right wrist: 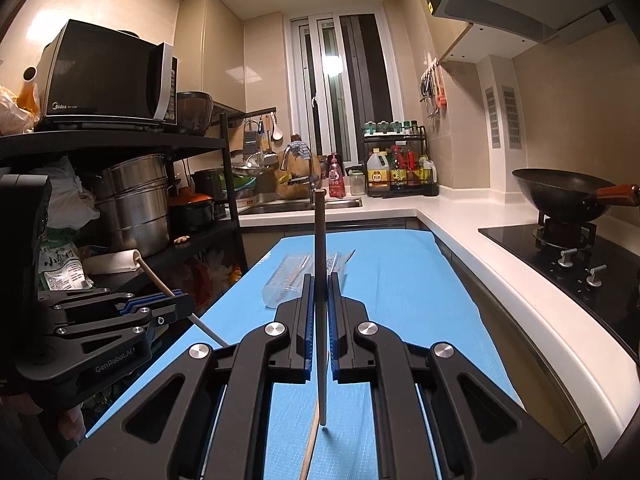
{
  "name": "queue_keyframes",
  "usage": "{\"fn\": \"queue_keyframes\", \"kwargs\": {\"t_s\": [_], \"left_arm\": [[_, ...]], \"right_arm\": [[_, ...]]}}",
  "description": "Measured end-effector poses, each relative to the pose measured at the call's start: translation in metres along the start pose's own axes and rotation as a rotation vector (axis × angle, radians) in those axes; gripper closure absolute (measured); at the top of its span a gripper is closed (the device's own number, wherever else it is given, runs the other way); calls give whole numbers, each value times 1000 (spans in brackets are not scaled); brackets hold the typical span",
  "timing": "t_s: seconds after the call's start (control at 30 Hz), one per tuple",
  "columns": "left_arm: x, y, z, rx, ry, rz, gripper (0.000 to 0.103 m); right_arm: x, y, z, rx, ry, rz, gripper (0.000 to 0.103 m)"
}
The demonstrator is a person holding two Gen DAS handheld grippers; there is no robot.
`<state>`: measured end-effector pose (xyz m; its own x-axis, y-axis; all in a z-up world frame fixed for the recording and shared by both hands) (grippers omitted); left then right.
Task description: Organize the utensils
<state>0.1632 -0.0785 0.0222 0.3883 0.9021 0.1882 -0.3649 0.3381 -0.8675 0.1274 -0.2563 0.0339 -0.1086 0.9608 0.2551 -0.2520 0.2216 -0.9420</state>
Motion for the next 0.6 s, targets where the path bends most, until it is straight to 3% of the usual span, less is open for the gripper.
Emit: {"fn": "queue_keyframes", "kwargs": {"t_s": [0.37, 0.6], "left_arm": [[3, -7, -5, -22, -28, -14, 97], [-8, 3, 3, -53, -34, -44, 97]], "right_arm": [[-6, -2, -13, -7, 8, -13, 96], [-1, 24, 7, -15, -16, 32, 96]]}}
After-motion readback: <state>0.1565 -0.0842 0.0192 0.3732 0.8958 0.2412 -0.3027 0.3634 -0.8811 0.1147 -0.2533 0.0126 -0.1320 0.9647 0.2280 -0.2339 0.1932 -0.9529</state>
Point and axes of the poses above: each gripper's, at about its wrist camera, not at the fingertips, and z roughly against the way its jaws point, x to its left, y to its underside, the point moved 3 cm from there along -z, roughly the way its jaws point, and after that the axes turned 10 degrees about -z, right-handed, at the moved point
